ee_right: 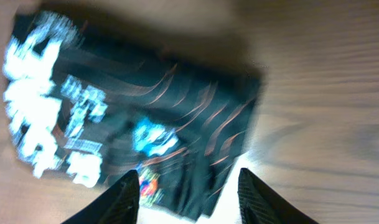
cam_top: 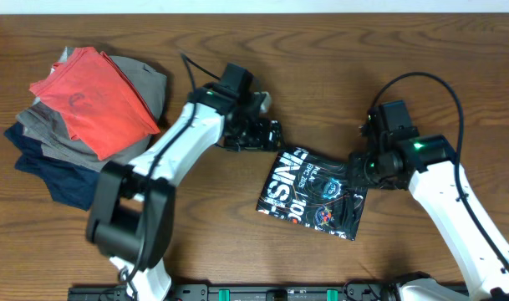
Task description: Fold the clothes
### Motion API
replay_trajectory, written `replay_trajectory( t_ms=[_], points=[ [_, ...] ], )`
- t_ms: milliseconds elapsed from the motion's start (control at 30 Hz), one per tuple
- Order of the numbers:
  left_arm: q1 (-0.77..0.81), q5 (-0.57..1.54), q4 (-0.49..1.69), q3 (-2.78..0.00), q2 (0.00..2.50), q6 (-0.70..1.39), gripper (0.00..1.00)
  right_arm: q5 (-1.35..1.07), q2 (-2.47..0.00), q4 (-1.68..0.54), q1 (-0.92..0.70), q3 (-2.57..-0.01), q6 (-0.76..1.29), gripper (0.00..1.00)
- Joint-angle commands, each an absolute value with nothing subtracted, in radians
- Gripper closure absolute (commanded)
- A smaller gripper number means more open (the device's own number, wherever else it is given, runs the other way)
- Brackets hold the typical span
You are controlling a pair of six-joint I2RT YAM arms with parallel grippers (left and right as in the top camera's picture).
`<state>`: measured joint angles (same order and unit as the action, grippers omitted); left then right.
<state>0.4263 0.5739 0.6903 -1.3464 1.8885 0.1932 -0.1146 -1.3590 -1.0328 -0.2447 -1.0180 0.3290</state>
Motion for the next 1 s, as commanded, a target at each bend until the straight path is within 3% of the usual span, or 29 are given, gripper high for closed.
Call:
replay_trajectory(
  t_ms=[0, 267, 500, 667, 767, 967],
  points=[
    [0.459, 0.652, 0.678, -1.339, 1.945, 0.165, 0.14, -0.299, -1.392, -1.042, -0.261, -1.002, 0.272, 0.54],
    [0.528, 0.635, 0.622, -1.339, 2.048, 0.165, 0.16, -0.395, -1.414, -0.945, -0.31, -0.849, 0.277, 0.55],
    [0.529, 0.593, 0.691, -1.339, 2.069, 0.166, 0.47, -0.374, -1.414, -0.78, -0.315, -0.634, 0.302, 0.55],
    [0.529, 0.587, 0.82, -1.339, 2.069, 0.196, 0.49, -0.263, -1.414, -0.673, -0.284, -0.554, 0.455, 0.56],
    [0.529, 0.587, 0.924, -1.339, 2.069, 0.247, 0.57, -0.196, -1.414, -0.624, -0.231, -0.563, 0.516, 0.57],
    [0.529, 0.592, 1.035, -1.339, 2.063, 0.415, 0.59, 0.13, -1.414, -0.461, -0.107, -0.599, 0.483, 0.5]
  ],
)
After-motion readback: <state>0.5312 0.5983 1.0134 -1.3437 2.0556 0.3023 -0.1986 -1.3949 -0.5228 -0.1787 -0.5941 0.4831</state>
